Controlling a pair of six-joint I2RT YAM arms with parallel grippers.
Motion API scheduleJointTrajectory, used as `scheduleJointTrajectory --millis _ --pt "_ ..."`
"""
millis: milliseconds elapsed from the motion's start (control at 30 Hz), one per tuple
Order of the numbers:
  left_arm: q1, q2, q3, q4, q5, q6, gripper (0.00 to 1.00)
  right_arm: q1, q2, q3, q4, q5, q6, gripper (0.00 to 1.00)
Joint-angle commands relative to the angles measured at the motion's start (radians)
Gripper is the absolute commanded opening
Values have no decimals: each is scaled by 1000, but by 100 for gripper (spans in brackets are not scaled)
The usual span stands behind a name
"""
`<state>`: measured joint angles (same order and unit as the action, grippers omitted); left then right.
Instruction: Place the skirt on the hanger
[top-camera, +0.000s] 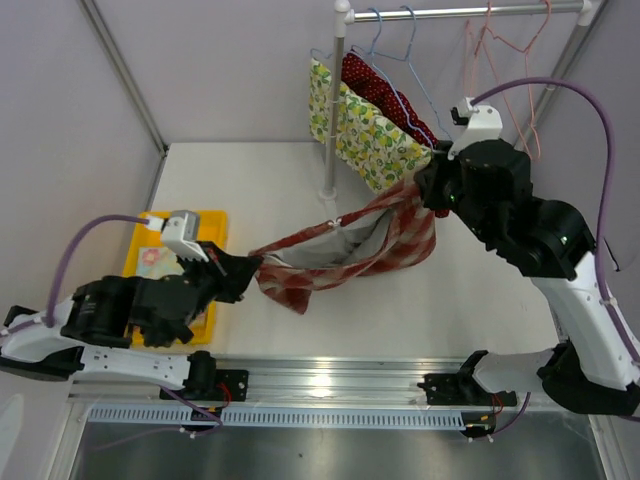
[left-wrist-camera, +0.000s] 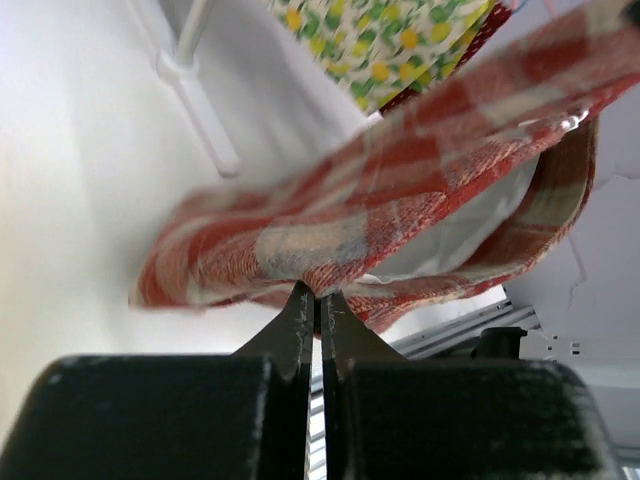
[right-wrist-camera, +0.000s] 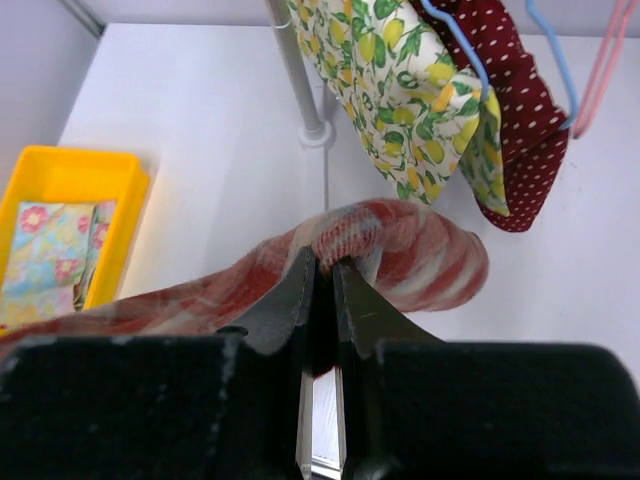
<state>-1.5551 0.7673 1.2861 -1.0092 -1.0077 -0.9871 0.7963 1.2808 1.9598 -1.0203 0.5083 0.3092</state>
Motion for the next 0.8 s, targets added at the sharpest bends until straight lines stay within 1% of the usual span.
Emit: scheduleJointTrajectory --millis 0,33,67,167,300,400,467,600,700,733,767 --pt "-5 -14 107 -8 -60 237 0 -6 -101 -38 32 -42 -39 0" --pt "-5 -17 134 3 -57 263 0 -6 -118 -45 26 -50 -41 0" --pt "-5 -25 148 36 -37 324 0 -6 -150 -56 10 -69 -45 0" --pt "-5 -36 203 61 -11 389 0 -6 -192 -65 -32 -126 -51 0" --pt "-3 -42 268 66 17 404 0 -5 -262 -61 -84 -175 -3 0" --pt "-5 -30 300 69 24 415 0 -5 -253 -24 -162 -186 39 0" --pt "-5 -5 340 26 0 407 0 -6 -247 -6 -190 -200 77 0" --pt "1 41 383 6 -9 429 0 -5 -239 -59 -164 -203 106 0" --pt "18 47 397 34 47 488 0 -5 -224 -90 -146 -179 108 0" --pt "27 70 410 21 94 510 0 -5 -216 -94 -139 -162 108 0" --pt "67 90 435 6 124 515 0 -3 -210 -95 -141 -156 105 0"
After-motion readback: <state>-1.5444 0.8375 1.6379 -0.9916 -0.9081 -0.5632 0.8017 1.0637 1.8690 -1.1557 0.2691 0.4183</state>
